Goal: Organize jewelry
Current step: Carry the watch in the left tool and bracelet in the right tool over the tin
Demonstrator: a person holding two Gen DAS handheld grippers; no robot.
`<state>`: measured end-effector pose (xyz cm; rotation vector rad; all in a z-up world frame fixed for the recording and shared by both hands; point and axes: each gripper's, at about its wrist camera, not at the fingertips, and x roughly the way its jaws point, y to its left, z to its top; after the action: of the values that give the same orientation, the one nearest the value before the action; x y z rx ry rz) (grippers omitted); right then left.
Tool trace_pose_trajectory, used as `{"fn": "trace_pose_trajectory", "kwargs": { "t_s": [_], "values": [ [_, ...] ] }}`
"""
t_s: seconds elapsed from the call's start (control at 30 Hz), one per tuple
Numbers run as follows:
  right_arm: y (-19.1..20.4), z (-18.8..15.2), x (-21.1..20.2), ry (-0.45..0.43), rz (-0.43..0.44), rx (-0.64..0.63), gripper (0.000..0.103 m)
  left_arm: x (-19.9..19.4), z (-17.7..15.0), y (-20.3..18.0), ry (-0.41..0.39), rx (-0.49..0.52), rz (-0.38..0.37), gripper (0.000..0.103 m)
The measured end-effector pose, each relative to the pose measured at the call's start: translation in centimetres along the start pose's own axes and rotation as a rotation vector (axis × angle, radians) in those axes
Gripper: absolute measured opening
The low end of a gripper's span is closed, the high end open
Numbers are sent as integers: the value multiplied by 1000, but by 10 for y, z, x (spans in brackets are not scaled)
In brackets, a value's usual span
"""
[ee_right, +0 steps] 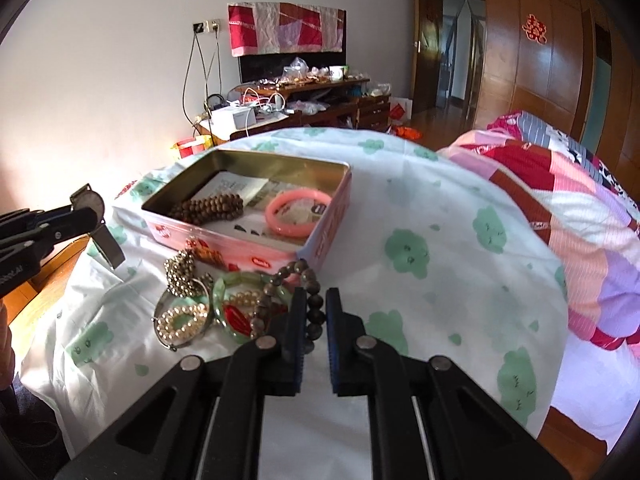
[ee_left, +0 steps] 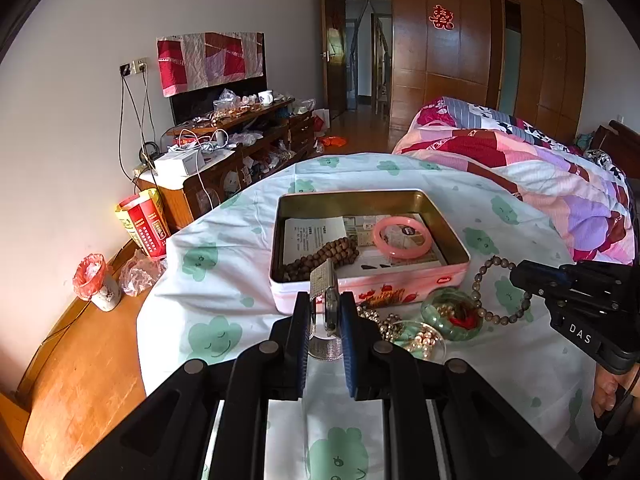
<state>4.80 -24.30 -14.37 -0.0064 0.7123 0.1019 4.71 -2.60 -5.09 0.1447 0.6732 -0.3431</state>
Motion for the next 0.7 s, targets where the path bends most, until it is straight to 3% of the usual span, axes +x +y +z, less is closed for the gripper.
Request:
{"fn": "trace_pose_trajectory", "kwargs": {
  "t_s": [0.7],
  "values": [
    [3,39,-18,-102,-2,-45,12,-6,46,-2,-61,46,-1,14]
  ]
}}
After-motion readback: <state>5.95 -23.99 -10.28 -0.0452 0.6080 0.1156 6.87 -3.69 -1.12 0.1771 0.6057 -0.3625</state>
